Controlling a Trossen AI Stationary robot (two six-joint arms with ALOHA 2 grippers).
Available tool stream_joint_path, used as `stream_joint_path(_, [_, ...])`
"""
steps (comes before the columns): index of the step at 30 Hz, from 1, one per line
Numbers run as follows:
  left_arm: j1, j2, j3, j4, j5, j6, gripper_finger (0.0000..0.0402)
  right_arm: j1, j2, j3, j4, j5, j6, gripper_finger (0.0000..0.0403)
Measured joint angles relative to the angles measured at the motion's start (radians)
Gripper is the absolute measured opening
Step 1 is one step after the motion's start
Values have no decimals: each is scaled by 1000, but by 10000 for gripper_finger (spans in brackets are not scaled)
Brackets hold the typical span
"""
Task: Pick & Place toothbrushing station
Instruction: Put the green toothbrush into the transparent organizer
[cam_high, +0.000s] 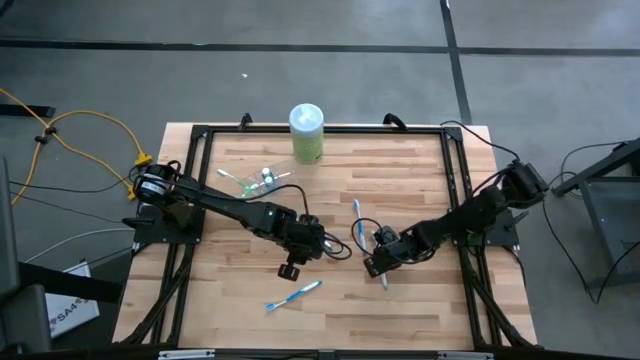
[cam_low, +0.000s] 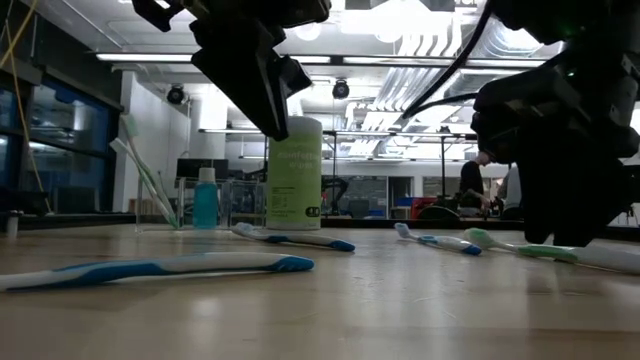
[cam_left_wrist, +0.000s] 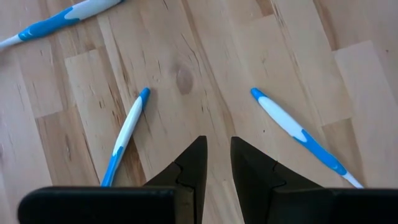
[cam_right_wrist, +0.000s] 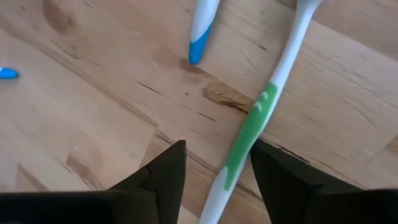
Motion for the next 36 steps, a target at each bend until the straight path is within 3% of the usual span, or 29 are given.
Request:
stream_joint_path(14, [-16,0,0,-2,0,-5,69,-2,6,1,-25,27,7,112])
stream_joint_path(36, [-41,0,0,-2,0,-8,69,-14,8,0,-47,94,26,110])
